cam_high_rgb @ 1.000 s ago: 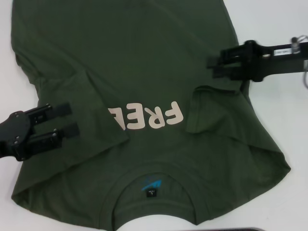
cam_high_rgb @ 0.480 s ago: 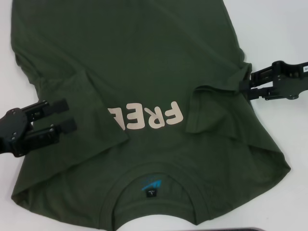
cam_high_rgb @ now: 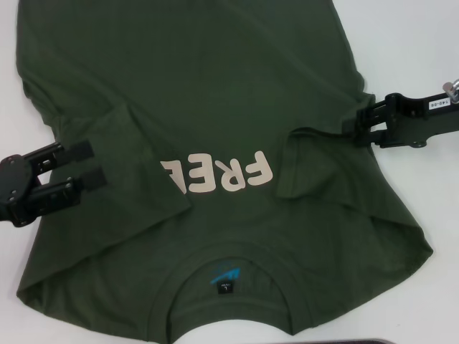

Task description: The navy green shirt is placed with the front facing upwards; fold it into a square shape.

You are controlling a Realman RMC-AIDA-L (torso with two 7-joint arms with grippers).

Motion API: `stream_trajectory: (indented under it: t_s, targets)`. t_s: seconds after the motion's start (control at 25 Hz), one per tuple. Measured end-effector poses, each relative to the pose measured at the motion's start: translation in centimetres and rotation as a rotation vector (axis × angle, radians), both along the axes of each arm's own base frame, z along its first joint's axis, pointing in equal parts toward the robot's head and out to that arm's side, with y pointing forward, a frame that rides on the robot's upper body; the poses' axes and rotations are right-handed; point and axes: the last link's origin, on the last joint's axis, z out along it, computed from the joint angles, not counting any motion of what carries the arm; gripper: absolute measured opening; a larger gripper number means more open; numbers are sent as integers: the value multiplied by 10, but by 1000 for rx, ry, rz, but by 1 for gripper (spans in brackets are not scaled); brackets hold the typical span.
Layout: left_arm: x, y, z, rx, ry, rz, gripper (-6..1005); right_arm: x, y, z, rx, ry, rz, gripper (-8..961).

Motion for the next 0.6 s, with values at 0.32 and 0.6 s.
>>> stream_trajectory:
  t_s: [0.32,0.6]
  targets:
    - [1,2,0,2,2,-7,790,-4,10,-8,104,34,-15,429]
    - [1,3,1,13,-3,0,789,-23,22,3,272,228,41,427]
